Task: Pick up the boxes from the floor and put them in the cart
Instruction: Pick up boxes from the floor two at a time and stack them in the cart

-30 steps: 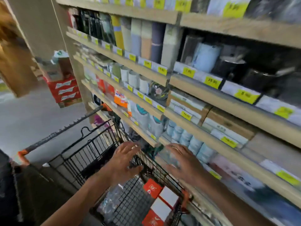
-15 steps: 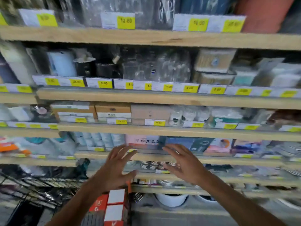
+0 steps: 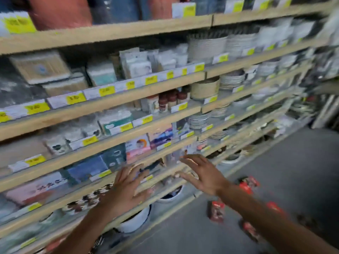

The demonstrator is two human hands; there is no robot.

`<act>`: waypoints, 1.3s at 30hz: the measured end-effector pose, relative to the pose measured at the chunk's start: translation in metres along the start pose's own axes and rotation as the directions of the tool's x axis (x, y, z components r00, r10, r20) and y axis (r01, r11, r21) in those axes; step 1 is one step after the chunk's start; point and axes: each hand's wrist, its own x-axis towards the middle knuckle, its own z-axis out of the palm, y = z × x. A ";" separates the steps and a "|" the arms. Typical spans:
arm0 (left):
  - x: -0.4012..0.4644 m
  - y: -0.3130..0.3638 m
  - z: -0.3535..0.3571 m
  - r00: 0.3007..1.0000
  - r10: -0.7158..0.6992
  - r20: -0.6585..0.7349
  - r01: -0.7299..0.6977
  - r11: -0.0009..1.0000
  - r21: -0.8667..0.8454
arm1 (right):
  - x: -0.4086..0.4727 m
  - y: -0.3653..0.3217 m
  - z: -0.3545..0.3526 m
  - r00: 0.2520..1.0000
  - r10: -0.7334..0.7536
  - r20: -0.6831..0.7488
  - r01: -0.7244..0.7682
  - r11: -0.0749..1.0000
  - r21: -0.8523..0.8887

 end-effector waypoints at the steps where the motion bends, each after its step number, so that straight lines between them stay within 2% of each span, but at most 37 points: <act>1: 0.018 0.018 0.009 0.999 0.033 0.043 -0.033 0.999 0.015 | -0.017 0.020 -0.012 0.999 0.047 -0.012 -0.047 0.999 -0.001; 5: 0.080 0.098 0.036 0.978 0.191 0.080 -0.191 0.981 -0.012 | -0.087 0.088 -0.051 0.973 0.230 -0.014 -0.230 0.973 -0.022; 8: 0.118 0.157 0.048 0.942 0.332 0.051 -0.332 0.943 -0.010 | -0.139 0.124 -0.078 0.930 0.365 -0.036 -0.367 0.927 -0.075; 10: 0.142 0.189 0.058 0.925 0.363 0.117 -0.353 0.931 -0.093 | -0.170 0.144 -0.091 0.890 0.455 -0.038 -0.456 0.886 -0.082; 14: 0.190 0.238 0.084 0.872 0.462 0.165 -0.437 0.884 -0.167 | -0.224 0.168 -0.112 0.786 0.611 -0.090 -0.617 0.785 -0.059; 20: 0.258 0.308 0.117 0.750 0.616 0.241 -0.559 0.785 -0.267 | -0.286 0.185 -0.128 0.593 0.790 -0.155 -0.804 0.591 -0.063; 28: 0.357 0.355 0.150 0.565 0.775 0.285 -0.708 0.632 -0.314 | -0.303 0.207 -0.144 0.368 0.902 -0.225 -0.927 0.374 -0.017; 36: 0.418 0.376 0.189 0.481 0.816 0.322 -0.693 0.578 -0.431 | -0.298 0.234 -0.124 0.197 0.954 -0.226 -0.974 0.218 0.068; 39: 0.428 0.380 0.220 0.463 0.813 0.354 -0.667 0.582 -0.465 | -0.307 0.246 -0.109 0.164 0.968 -0.191 -0.978 0.184 0.094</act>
